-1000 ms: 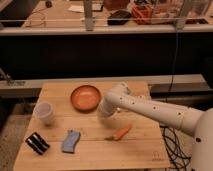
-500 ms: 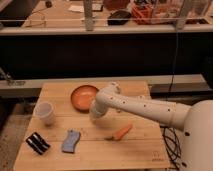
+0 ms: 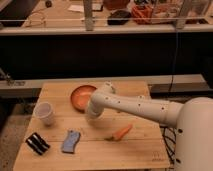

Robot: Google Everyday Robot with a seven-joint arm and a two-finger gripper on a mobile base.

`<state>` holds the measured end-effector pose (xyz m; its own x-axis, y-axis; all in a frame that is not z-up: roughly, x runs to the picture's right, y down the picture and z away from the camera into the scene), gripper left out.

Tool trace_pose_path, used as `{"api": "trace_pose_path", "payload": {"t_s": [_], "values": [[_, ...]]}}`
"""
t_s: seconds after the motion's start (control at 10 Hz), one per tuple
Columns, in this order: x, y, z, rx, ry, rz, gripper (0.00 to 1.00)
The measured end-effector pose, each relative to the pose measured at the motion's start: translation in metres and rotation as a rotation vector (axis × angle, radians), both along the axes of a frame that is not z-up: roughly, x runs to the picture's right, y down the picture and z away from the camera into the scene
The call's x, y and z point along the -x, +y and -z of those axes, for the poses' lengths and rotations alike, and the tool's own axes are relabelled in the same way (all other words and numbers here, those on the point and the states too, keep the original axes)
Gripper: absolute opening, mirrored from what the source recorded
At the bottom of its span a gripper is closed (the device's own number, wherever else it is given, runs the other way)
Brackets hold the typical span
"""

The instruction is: Knock the eraser over

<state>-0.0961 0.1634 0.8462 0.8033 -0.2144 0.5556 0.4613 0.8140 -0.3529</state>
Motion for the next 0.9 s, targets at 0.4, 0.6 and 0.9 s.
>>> {"api": "trace_pose_path", "payload": {"t_s": [0.4,0.6,0.9], "values": [[0.003,0.000,0.001,0.003,-0.017,0.013,0.02],[0.030,0.002,0.000,0.007,-0.032,0.037,0.02],[0.065,0.001,0.000,0.007,-0.052,0.062,0.02]]}}
